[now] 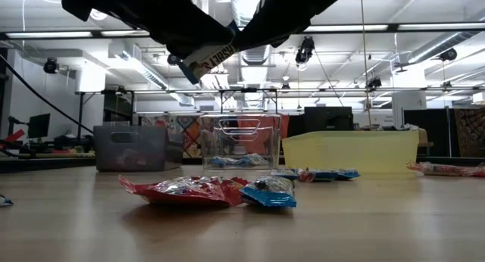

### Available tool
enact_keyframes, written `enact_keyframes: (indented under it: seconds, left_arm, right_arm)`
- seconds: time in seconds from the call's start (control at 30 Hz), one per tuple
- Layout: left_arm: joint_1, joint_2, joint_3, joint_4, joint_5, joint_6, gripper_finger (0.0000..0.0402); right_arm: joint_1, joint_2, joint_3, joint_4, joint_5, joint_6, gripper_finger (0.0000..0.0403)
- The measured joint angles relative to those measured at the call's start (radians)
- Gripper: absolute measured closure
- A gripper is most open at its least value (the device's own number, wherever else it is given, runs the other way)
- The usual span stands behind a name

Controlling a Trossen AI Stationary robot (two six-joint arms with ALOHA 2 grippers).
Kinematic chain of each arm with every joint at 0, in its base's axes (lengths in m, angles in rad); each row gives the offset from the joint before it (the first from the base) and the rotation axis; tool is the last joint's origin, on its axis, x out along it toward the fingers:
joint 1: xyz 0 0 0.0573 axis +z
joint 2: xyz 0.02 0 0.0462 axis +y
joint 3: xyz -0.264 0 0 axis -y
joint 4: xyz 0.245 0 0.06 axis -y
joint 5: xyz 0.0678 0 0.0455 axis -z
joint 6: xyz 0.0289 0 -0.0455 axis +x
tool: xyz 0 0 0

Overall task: Sort candy
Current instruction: Put the white chocolate into the transparent bin

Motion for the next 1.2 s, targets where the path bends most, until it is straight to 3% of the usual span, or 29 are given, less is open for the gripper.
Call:
enact_keyframes:
  seconds: [0.37, 0.67, 0.9, 1.03, 1.2]
  left_arm:
    - [0.000, -0.001, 0.000, -0.046, 0.000, 0.001, 0.0300]
    - [0.001, -0.001, 0.000, -0.069, -0.024, 0.006, 0.0390]
    - [0.002, -0.001, 0.000, -0.065, -0.028, 0.014, 0.0398]
    - [0.001, -0.004, -0.009, -0.044, -0.025, 0.017, 0.0399]
    - [-0.005, -0.024, -0.069, 0.092, -0.021, 0.018, 0.0400]
  right_arm:
    - [-0.002, 0.000, 0.000, -0.014, 0.001, 0.027, 0.0395]
    - [0.000, 0.000, 0.000, -0.025, -0.004, 0.053, 0.0395]
    - [-0.004, -0.012, 0.000, -0.026, 0.045, 0.091, 0.0391]
    - [-0.018, -0.065, 0.001, -0.039, -0.025, 0.162, 0.0360]
    - [-0.018, -0.104, -0.002, -0.094, -0.026, 0.220, 0.0279]
